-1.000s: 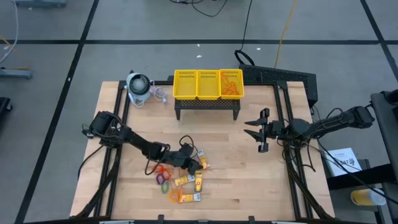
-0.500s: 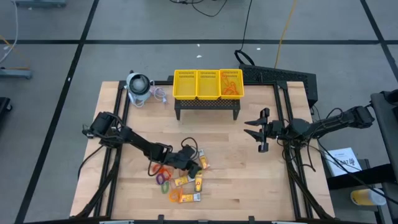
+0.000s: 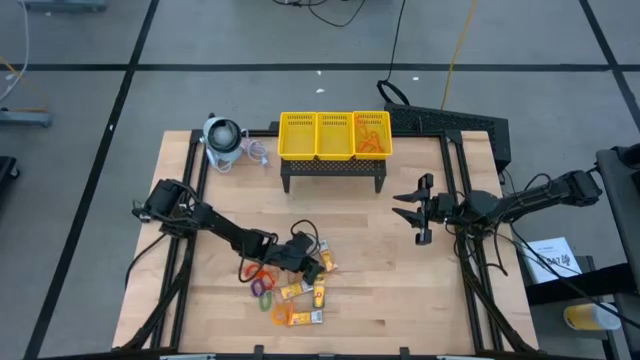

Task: Pick & Place Office Desk Supplies
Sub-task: Put the orange rubber band into the right yellow bin on the shelf

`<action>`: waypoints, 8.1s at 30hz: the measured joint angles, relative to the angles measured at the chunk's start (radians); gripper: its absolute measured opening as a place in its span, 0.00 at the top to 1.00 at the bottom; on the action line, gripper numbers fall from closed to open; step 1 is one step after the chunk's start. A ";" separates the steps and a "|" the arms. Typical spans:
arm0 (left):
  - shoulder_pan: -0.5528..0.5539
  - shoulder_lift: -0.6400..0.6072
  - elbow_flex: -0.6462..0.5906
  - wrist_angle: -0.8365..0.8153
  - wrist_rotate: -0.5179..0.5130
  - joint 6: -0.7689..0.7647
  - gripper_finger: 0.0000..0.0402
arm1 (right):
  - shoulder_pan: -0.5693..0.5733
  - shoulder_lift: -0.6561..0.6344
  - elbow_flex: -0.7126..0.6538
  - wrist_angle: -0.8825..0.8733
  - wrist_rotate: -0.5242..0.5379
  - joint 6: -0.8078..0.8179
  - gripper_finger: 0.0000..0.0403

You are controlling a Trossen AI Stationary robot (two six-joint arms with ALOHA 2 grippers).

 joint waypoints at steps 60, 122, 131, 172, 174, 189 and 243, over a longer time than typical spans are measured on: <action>0.057 -0.171 0.057 0.129 0.196 0.685 0.75 | 0.113 0.433 0.165 -0.018 -0.073 -0.009 0.68; -0.014 -0.500 0.056 -0.148 -0.083 0.852 0.75 | 0.161 1.164 0.661 -0.285 -0.081 -0.467 0.99; 0.003 -0.500 0.056 -0.140 -0.083 0.945 0.75 | 0.099 0.943 0.660 -0.375 -0.001 -0.269 1.00; 0.143 -0.500 0.056 -0.179 -0.083 1.080 0.75 | -0.649 0.624 0.661 -0.517 -0.003 0.013 0.69; 0.143 -0.500 0.056 -0.178 -0.083 1.084 0.75 | -0.649 0.624 0.661 -0.532 -0.003 0.031 0.61; 0.143 -0.500 0.056 -0.176 -0.083 1.081 0.75 | -0.649 0.529 0.661 -0.630 0.123 -0.024 0.42; 0.136 -0.512 -0.096 -0.373 -0.071 0.863 0.75 | -0.497 0.402 0.929 -1.236 -0.340 0.109 0.48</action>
